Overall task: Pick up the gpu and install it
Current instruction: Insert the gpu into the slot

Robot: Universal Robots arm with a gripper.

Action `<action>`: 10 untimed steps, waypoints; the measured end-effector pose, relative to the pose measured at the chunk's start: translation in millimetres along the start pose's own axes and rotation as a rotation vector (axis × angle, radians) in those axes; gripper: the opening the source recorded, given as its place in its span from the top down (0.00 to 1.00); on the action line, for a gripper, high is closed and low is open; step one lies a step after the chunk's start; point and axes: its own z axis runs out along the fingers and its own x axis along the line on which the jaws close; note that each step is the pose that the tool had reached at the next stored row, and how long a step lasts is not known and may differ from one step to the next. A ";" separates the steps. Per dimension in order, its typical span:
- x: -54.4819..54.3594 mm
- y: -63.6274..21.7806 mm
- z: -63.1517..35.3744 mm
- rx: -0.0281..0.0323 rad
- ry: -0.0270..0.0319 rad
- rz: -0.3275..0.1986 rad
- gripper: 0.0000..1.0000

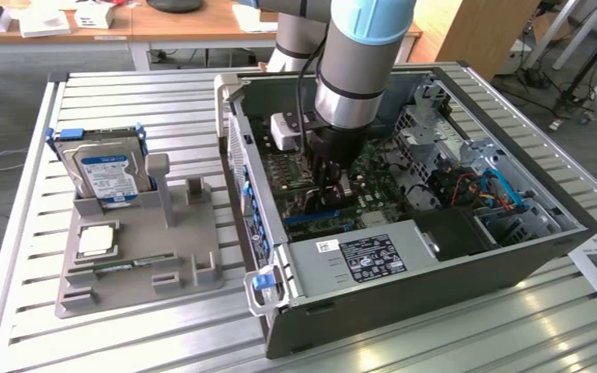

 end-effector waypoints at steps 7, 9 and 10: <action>0.0 0.6 0.0 0.0017 0.0002 0.001 0.72; 0.0 0.6 -0.1 -0.0001 0.0002 0.001 0.72; 0.0 0.6 -0.3 -0.0020 -0.0002 0.001 0.72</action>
